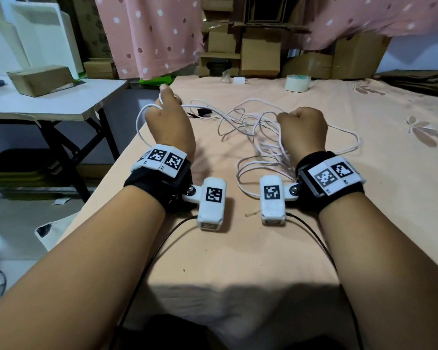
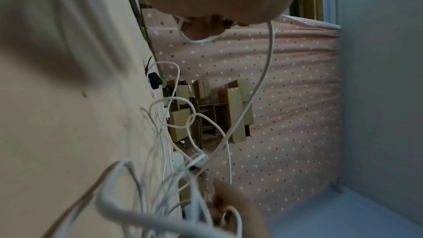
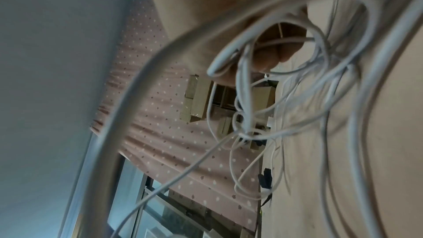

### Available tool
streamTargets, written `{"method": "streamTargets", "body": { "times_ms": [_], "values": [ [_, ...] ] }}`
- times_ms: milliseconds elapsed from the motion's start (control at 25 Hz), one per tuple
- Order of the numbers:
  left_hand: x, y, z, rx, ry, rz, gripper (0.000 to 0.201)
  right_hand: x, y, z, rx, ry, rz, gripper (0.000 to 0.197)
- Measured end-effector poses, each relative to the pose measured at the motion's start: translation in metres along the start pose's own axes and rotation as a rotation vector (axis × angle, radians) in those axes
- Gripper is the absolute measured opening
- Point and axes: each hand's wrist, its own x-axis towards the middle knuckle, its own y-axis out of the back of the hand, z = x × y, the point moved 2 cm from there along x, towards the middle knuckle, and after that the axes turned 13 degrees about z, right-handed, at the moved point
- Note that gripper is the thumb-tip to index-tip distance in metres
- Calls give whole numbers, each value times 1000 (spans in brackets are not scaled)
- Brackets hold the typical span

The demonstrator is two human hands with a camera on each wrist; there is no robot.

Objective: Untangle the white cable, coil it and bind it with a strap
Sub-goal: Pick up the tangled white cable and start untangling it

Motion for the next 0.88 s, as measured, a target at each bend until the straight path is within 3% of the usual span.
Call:
{"method": "streamTargets", "body": {
  "times_ms": [80, 200, 320, 440, 560, 640, 720, 800, 880],
  "values": [
    [7, 4, -2, -50, 89, 75, 40, 3, 0, 2, 63, -99, 25, 29],
    [13, 10, -6, -26, 238, 163, 62, 9, -8, 9, 239, -218, -9, 18],
    [8, 11, -9, 16, 302, 112, 67, 2, -9, 5, 286, -260, -98, 24],
    [10, 7, -13, 22, 260, 0, 67, -7, -11, 1, 225, -154, -242, 24],
    [-2, 1, -13, 116, 160, -175, 34, -15, -18, -1, 110, -54, -442, 25],
    [-12, -2, -10, 130, 120, -282, 29, -15, -15, -6, -35, 68, -363, 26],
    [-16, -4, -8, 65, 168, -359, 33, -13, -9, -12, 44, 197, -309, 18],
    [-19, -6, -8, -9, 243, -407, 39, -23, -6, -18, 198, 210, -562, 39],
    [-20, -7, -8, -104, 297, -422, 47, -44, -9, -21, 101, 168, -894, 40]
  ]
}}
